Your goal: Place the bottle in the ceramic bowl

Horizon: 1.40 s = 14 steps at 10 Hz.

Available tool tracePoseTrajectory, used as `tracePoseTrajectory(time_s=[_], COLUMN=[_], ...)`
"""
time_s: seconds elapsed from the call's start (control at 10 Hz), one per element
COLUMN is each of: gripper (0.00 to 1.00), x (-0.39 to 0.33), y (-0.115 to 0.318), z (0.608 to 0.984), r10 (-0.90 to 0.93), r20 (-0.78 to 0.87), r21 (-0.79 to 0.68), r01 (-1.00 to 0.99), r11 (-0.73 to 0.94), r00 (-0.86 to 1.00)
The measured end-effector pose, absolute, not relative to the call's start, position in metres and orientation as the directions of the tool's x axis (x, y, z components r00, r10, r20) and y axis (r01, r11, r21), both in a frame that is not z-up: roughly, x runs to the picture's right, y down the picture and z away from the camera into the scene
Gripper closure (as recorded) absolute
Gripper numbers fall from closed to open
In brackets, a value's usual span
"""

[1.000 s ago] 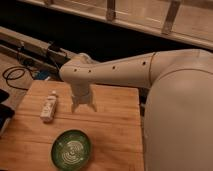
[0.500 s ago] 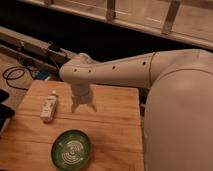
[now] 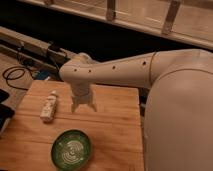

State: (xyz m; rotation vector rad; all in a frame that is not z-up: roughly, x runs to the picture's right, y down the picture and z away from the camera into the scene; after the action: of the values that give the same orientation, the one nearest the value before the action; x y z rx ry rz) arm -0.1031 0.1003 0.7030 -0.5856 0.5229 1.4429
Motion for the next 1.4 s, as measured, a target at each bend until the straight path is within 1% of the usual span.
tracePoseTrajectory(time_s=[0.2, 0.5, 0.7, 1.0, 1.2, 1.4], gripper=[0.35, 0.35, 0.35, 0.35, 0.35, 0.35], x=[-0.103, -0.133, -0.155, -0.207, -0.249, -0.255], y=[0.093, 0.058, 0.031, 0.012, 0.011, 0.01], z=[0.707, 0.728, 0.751, 0.776, 0.784, 0.787], r10=[0.775, 0.825, 0.849, 0.862, 0.851, 0.847], r20=[-0.629, -0.55, -0.498, -0.459, -0.455, -0.458], r21=[-0.042, -0.053, -0.091, -0.173, -0.221, -0.224], r01=[-0.998, -0.991, -0.984, -0.973, -0.959, -0.957], r11=[0.048, 0.121, 0.152, 0.15, 0.176, 0.183], r00=[0.064, 0.13, 0.177, 0.214, 0.262, 0.269])
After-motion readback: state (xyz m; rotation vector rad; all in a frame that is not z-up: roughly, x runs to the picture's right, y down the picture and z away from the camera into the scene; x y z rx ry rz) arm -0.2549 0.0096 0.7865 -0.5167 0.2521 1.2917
